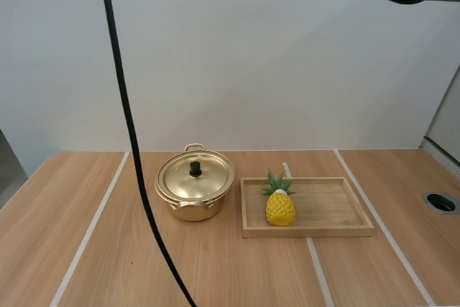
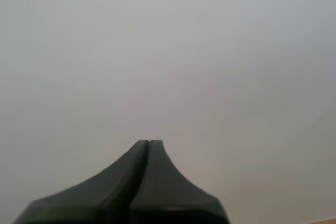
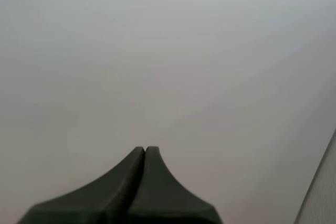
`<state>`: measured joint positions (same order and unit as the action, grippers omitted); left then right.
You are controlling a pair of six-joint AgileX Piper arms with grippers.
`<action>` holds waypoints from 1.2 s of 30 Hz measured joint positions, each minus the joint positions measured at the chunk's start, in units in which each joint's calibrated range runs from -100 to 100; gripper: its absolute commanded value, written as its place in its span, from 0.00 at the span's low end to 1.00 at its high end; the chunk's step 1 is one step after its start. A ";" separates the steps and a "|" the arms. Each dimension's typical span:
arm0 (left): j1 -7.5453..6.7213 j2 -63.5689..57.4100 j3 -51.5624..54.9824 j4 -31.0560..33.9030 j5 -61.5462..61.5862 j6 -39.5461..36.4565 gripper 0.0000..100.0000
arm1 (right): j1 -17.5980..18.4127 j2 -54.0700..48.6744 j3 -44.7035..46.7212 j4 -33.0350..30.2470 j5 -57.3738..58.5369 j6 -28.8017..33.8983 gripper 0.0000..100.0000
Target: Open the pot, put the pineapple inside, and close it
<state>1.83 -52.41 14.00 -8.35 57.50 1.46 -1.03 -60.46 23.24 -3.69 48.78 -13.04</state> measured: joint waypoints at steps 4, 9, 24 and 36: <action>0.00 2.99 -3.41 -0.69 4.25 0.39 0.00 | -0.47 1.96 -1.03 0.51 2.09 0.00 0.00; 0.00 14.08 -16.71 -4.93 20.80 2.56 0.00 | -1.82 7.41 -1.72 2.46 4.01 -0.52 0.00; 0.00 27.28 -20.84 -7.16 42.28 4.71 0.00 | -1.82 16.64 -1.77 7.44 12.48 -9.38 0.00; 0.00 27.52 -20.84 -7.59 42.50 5.69 0.11 | -1.82 17.09 -1.77 7.89 17.49 -14.79 0.00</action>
<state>1.83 -24.89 -6.85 -15.94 100.00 7.15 -2.85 -43.37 21.47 4.20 66.28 -27.83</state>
